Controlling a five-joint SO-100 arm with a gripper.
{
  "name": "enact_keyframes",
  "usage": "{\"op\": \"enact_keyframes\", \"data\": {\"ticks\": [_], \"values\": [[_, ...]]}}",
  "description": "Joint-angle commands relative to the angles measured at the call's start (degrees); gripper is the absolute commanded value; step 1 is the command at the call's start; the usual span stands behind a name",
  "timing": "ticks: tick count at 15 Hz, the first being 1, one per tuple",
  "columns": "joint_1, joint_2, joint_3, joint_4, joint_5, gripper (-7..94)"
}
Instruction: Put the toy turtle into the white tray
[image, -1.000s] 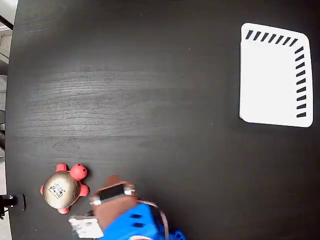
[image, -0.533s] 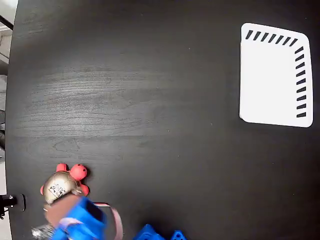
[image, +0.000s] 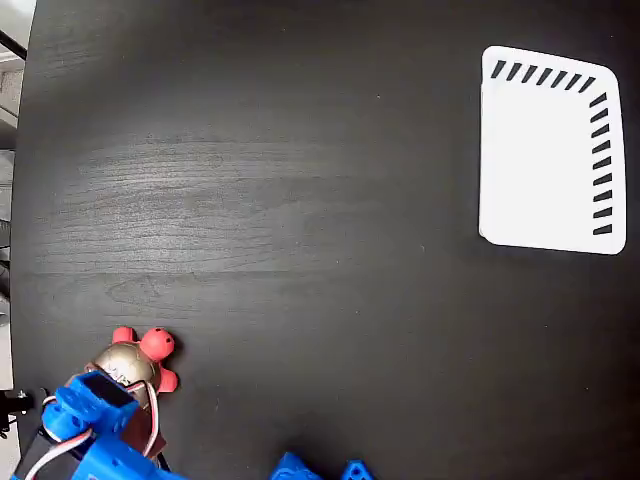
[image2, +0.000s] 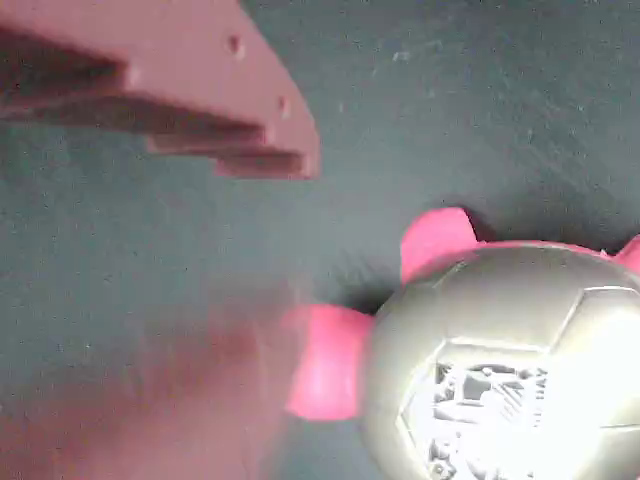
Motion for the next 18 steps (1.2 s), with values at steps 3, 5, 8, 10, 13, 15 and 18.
{"op": "enact_keyframes", "data": {"ticks": [3, 5, 8, 10, 13, 15, 18], "values": [[-0.8, 1.0, -0.9, 0.7, -4.2, 48], [-0.8, 1.0, 1.1, -0.7, -6.1, 52], [-0.3, 1.1, 6.2, -5.5, -7.4, 52], [-1.6, 1.1, 7.6, -7.2, -5.8, 52], [-4.0, -0.4, 7.1, -7.8, -1.7, 58], [-5.9, -2.2, 5.5, -7.2, 0.7, 58], [-6.8, -5.0, 4.7, -8.2, 3.6, 58]]}}
